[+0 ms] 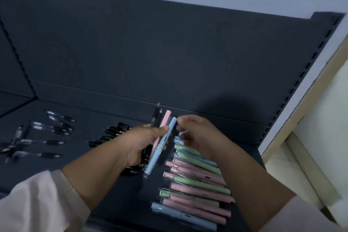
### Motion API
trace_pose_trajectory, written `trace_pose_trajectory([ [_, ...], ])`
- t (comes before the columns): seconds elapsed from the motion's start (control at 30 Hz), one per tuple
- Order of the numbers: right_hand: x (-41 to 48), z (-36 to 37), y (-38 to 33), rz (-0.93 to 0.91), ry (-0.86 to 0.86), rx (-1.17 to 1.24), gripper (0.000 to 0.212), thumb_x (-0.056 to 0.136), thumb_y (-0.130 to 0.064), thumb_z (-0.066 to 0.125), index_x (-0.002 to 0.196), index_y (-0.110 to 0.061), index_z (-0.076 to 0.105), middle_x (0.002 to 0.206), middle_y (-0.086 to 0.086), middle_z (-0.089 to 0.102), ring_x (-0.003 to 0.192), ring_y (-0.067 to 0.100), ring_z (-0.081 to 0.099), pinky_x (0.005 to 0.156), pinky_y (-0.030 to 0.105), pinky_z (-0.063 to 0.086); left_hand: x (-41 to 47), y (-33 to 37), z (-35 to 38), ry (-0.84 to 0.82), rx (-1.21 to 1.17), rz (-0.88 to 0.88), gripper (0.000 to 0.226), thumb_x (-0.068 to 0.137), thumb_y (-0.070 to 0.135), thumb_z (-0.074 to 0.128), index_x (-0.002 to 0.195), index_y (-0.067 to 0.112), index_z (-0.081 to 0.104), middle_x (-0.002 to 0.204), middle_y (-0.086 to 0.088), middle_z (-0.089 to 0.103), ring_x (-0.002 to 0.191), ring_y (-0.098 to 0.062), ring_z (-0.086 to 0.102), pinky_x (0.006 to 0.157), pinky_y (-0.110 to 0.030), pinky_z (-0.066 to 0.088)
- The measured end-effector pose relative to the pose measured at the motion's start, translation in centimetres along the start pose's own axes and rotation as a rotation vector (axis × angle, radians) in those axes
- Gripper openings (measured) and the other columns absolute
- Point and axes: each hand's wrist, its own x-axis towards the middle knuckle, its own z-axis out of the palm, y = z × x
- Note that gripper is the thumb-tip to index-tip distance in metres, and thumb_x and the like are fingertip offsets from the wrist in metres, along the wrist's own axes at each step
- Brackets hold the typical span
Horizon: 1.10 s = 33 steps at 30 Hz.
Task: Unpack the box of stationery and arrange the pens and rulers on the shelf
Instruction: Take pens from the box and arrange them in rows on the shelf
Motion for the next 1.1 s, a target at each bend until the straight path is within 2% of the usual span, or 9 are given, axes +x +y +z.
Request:
trace_pose_trajectory([
  [0.07,-0.4,0.4,0.2,0.026,-0.061,0.06,0.006,0.093,-0.015,0.06,0.086,-0.015,0.059,0.073,-0.001,0.06,0.055,0.008,0.052,0.05,0.019,0.042,-0.1,0.1,0.8,-0.04,0.033,-0.001,0.014,0.087,0.026,0.067,0.088,0.012,0.068,0.069,-0.005,0.065,0.06,-0.017,0.059,0.056,-0.025,0.049],
  [0.2,-0.6,-0.5,0.4,0.041,0.023,0.162,0.016,0.091,-0.004,0.059,0.079,-0.015,0.06,0.06,-0.003,0.058,0.052,0.006,0.051,0.045,0.018,0.042,0.1,0.2,1.6,-0.076,0.093,-0.037,0.014,0.09,0.016,0.061,0.094,0.006,0.07,0.079,-0.012,0.066,0.066,-0.022,0.062,0.051,-0.028,0.054],
  [0.3,-0.9,-2.1,0.5,0.056,0.069,0.202,0.013,0.092,-0.005,0.059,0.083,-0.014,0.062,0.06,-0.002,0.055,0.051,0.007,0.049,0.045,0.019,0.042,0.4,0.2,1.4,-0.084,0.082,-0.047,0.015,0.09,0.012,0.061,0.098,0.003,0.07,0.084,-0.011,0.067,0.07,-0.02,0.063,0.058,-0.03,0.058],
  [0.47,-1.4,-3.5,0.4,0.071,0.051,0.223,0.011,0.092,-0.004,0.057,0.096,-0.012,0.063,0.068,0.002,0.057,0.049,0.007,0.05,0.044,0.019,0.042,1.0,-0.2,1.6,-0.158,0.143,0.013,0.013,0.083,0.011,0.068,0.093,0.005,0.071,0.072,-0.006,0.068,0.063,-0.018,0.061,0.067,-0.03,0.054],
  [0.6,-1.3,-2.8,0.5,0.087,-0.051,0.128,0.013,0.093,-0.004,0.056,0.096,-0.014,0.063,0.071,0.005,0.06,0.047,0.009,0.05,0.044,0.019,0.041,1.1,-0.4,2.6,-0.21,0.262,0.077,0.011,0.085,0.013,0.067,0.093,0.011,0.073,0.086,-0.004,0.074,0.083,-0.015,0.065,0.086,-0.03,0.045],
  [0.67,-1.2,-2.8,0.6,0.084,-0.031,0.085,0.014,0.093,-0.003,0.054,0.088,-0.014,0.061,0.068,0.006,0.059,0.046,0.009,0.049,0.042,0.019,0.04,1.2,-0.5,2.7,-0.202,0.274,0.075,0.009,0.088,0.016,0.064,0.091,0.012,0.072,0.082,-0.004,0.073,0.078,-0.014,0.064,0.082,-0.03,0.047],
  [0.8,-1.1,-4.5,1.1,0.109,0.114,0.089,0.02,0.093,-0.002,0.047,0.079,-0.013,0.054,0.064,0.008,0.056,0.046,0.012,0.05,0.044,0.022,0.042,1.8,-0.2,1.8,-0.007,0.204,0.074,0.013,0.095,0.021,0.056,0.092,0.013,0.066,0.075,-0.004,0.063,0.062,-0.014,0.054,0.054,-0.022,0.044],
  [1.0,-1.3,-7.0,2.4,0.172,0.311,0.272,0.013,0.097,-0.002,0.043,0.089,-0.007,0.05,0.074,0.014,0.057,0.06,0.02,0.056,0.047,0.025,0.05,1.6,0.2,0.4,0.046,0.131,-0.029,0.02,0.097,0.035,0.05,0.105,0.021,0.063,0.087,-0.006,0.065,0.076,-0.018,0.056,0.063,-0.031,0.044],
  [1.1,-1.1,-7.0,3.0,0.197,0.354,0.215,0.011,0.097,0.0,0.041,0.091,-0.004,0.05,0.077,0.017,0.057,0.061,0.022,0.058,0.05,0.027,0.054,1.6,0.2,0.7,0.024,0.087,-0.045,0.025,0.097,0.036,0.05,0.102,0.016,0.063,0.076,-0.006,0.064,0.057,-0.013,0.048,0.044,-0.02,0.038],
])
